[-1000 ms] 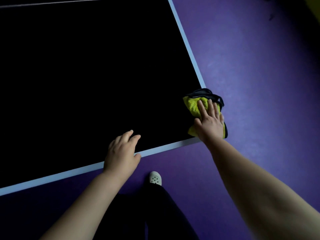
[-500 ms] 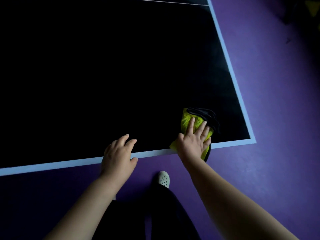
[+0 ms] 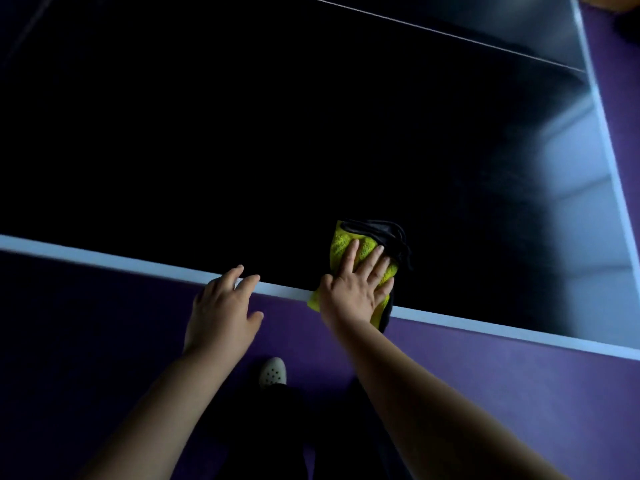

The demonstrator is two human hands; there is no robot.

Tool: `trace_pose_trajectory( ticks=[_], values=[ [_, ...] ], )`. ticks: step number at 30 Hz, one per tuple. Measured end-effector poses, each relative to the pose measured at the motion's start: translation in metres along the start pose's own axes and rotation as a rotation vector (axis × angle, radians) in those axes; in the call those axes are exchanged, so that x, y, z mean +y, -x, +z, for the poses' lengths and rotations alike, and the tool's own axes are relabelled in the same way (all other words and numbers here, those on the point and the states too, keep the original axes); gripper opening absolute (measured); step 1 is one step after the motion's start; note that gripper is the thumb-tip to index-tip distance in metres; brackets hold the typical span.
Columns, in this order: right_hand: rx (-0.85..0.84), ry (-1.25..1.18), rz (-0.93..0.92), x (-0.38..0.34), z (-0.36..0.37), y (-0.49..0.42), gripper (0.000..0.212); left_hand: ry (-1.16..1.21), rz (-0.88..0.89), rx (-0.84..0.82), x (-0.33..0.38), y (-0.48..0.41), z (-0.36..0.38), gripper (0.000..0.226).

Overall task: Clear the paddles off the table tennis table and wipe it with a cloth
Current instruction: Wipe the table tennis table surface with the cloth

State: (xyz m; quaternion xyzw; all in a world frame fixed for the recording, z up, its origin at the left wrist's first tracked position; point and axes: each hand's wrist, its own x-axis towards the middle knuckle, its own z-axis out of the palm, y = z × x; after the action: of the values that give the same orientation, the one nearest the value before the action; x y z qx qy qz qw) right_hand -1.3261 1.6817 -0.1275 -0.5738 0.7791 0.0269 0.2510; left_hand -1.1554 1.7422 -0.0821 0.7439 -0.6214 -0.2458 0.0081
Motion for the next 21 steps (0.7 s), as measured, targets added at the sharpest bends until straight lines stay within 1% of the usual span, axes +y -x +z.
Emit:
trace_pose_trajectory(
  ticks=[3, 6, 8, 10, 13, 21],
  values=[
    [-0.08, 0.011, -0.126, -0.055, 0.019, 0.02, 0.084, -0.006, -0.055, 0.016, -0.038, 0.012, -0.017, 0.06],
    [-0.163, 0.033, -0.22, -0.081, 0.023, 0.03, 0.087, -0.013, -0.089, 0.013, -0.061, 0.022, -0.029, 0.061],
    [-0.204, 0.057, -0.244, -0.077, 0.014, 0.027, 0.087, -0.005, -0.094, 0.006, -0.067, 0.025, -0.035, 0.061],
    [-0.226, 0.087, -0.278, -0.066, 0.002, 0.024, 0.083, -0.001, -0.088, -0.003, -0.067, 0.027, -0.04, 0.061],
    [-0.228, 0.11, -0.348, -0.053, -0.014, 0.023, 0.078, 0.017, -0.069, -0.008, -0.06, 0.027, -0.045, 0.059],
    [-0.178, 0.211, -0.53, -0.044, -0.027, 0.028, 0.082, 0.004, -0.037, 0.044, -0.051, 0.019, -0.076, 0.059]
  ],
)
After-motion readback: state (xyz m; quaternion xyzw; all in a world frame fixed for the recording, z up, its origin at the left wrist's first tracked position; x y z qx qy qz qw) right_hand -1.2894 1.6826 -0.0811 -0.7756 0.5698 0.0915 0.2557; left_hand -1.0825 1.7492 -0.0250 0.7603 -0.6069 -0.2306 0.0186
